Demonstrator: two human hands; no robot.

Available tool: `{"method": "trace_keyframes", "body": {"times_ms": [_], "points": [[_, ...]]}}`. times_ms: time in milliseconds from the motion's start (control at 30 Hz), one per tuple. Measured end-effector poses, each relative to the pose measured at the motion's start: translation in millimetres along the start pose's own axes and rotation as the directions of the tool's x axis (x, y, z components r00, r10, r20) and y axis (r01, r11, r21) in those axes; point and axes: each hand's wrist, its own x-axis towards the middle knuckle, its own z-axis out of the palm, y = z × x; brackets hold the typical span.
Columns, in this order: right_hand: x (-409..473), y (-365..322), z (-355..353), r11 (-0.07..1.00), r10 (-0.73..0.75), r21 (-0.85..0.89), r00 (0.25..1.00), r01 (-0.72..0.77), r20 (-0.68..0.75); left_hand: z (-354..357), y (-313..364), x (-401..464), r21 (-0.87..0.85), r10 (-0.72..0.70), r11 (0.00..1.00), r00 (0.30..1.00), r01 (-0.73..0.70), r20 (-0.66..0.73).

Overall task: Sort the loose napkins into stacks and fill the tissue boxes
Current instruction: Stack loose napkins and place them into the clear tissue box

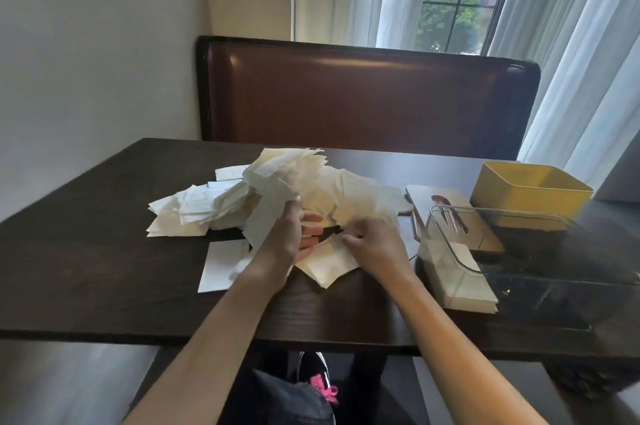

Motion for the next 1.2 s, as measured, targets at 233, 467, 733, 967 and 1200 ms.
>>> {"method": "trace_keyframes", "body": {"times_ms": [233,467,733,967,1200], "points": [[-2.1,11.1,10.3,0.998,0.042,0.037,0.998,-0.044,0.046,-4.5,-15.2,6.9,-0.029,0.021,0.999,0.999,-0.019,0.046],[-13.8,1.8,-10.5,0.79,-0.002,0.612,0.999,-0.019,0.034,-18.2,-22.1,11.4,-0.036,0.24,0.971,0.959,-0.237,0.152],[-2.0,-8.9,-28.6,0.516,-0.049,0.856,0.997,-0.029,0.064,-21.7,-12.5,21.3,-0.157,0.135,0.984,0.929,-0.085,0.345],[2.5,2.8,-11.3,0.484,-0.099,0.875,0.994,0.011,0.042,-24.5,-14.3,19.4,-0.273,-0.084,0.919,0.817,0.286,0.571],[3.1,8.8,-5.8,0.625,-0.164,0.764,0.984,0.159,-0.07,-21.1,-18.2,21.2,-0.206,-0.178,0.908,0.781,0.365,0.599]]}}
